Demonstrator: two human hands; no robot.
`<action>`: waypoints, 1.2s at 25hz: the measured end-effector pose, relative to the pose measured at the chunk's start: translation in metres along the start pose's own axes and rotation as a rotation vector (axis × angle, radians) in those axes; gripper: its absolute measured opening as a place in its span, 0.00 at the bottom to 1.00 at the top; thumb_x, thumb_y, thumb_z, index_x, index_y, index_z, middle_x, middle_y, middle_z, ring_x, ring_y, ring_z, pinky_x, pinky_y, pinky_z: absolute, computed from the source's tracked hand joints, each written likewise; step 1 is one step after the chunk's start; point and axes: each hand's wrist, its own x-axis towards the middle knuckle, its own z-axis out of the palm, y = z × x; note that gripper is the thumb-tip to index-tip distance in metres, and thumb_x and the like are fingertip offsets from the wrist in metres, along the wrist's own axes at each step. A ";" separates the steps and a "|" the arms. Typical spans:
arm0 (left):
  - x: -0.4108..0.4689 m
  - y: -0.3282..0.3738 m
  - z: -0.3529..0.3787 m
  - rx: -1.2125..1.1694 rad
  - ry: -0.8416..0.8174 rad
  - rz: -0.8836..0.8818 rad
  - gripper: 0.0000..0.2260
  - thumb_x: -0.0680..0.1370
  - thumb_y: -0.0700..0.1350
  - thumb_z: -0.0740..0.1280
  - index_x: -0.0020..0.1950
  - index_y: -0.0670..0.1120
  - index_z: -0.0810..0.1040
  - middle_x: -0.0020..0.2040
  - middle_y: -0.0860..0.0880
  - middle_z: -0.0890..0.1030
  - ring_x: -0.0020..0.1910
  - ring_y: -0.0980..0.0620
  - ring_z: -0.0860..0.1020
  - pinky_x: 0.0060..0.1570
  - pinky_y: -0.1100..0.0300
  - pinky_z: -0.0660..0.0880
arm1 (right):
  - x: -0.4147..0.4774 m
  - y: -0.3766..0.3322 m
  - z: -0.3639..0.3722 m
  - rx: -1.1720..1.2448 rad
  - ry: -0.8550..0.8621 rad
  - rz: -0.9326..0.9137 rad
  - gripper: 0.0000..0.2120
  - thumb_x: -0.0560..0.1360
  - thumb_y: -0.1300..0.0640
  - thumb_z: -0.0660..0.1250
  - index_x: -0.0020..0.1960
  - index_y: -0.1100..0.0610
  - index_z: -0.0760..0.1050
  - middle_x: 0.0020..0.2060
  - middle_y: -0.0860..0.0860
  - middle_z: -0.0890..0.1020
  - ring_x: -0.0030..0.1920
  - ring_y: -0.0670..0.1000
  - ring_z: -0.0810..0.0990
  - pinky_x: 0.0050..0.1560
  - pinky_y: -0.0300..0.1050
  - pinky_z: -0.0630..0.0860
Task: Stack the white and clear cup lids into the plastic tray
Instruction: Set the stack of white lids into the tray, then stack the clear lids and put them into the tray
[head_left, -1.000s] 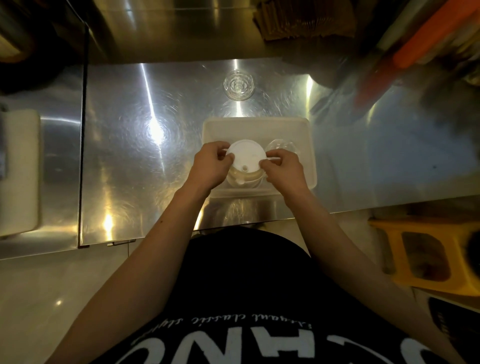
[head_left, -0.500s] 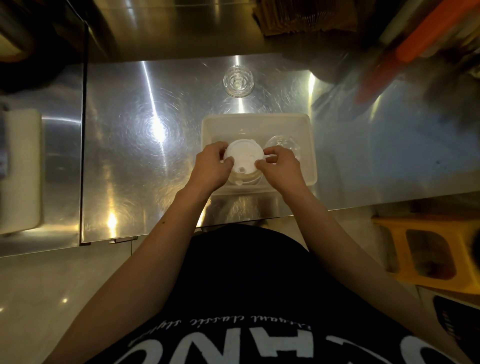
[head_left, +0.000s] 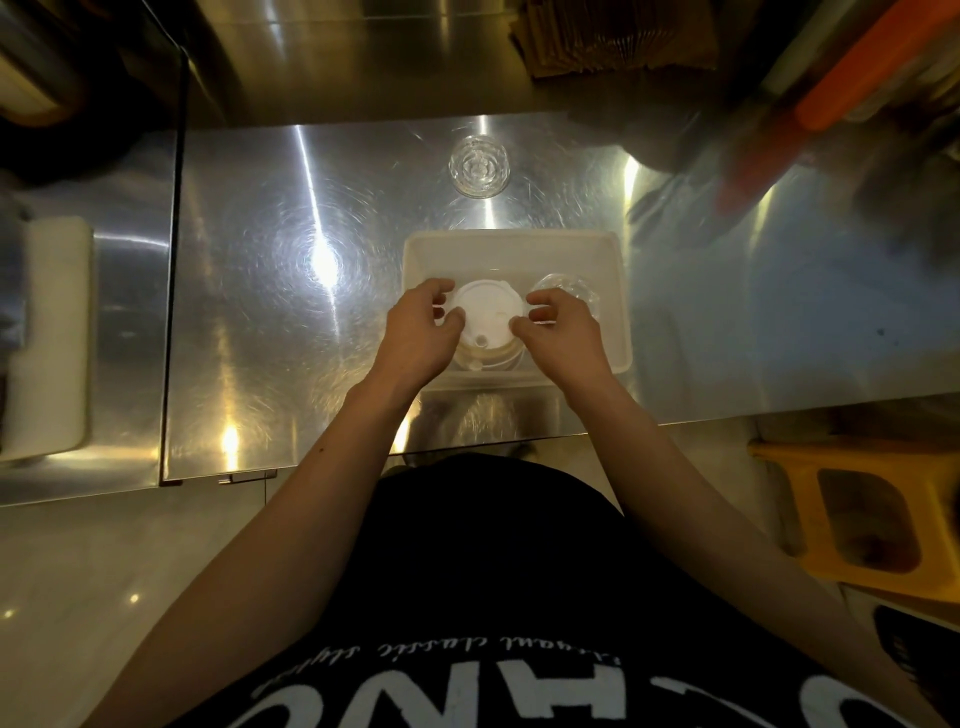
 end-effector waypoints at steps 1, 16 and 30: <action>0.000 0.001 0.000 -0.002 0.011 0.004 0.18 0.79 0.44 0.64 0.69 0.45 0.71 0.65 0.44 0.77 0.61 0.48 0.77 0.57 0.59 0.71 | 0.000 -0.001 -0.001 -0.002 0.000 -0.010 0.21 0.74 0.55 0.69 0.66 0.56 0.73 0.60 0.54 0.80 0.51 0.48 0.78 0.47 0.40 0.73; 0.020 0.043 0.007 -0.063 0.327 0.115 0.15 0.80 0.46 0.62 0.66 0.44 0.75 0.63 0.46 0.78 0.59 0.51 0.78 0.52 0.67 0.72 | 0.037 -0.032 -0.041 -0.078 0.064 -0.345 0.20 0.76 0.55 0.67 0.67 0.56 0.72 0.61 0.53 0.77 0.58 0.48 0.76 0.58 0.41 0.73; 0.122 0.054 -0.021 0.078 0.215 0.119 0.19 0.81 0.51 0.61 0.71 0.47 0.70 0.71 0.45 0.72 0.69 0.46 0.71 0.70 0.50 0.68 | 0.133 -0.091 -0.034 -0.405 0.039 -0.421 0.25 0.76 0.50 0.64 0.72 0.55 0.67 0.65 0.59 0.74 0.64 0.57 0.74 0.63 0.53 0.73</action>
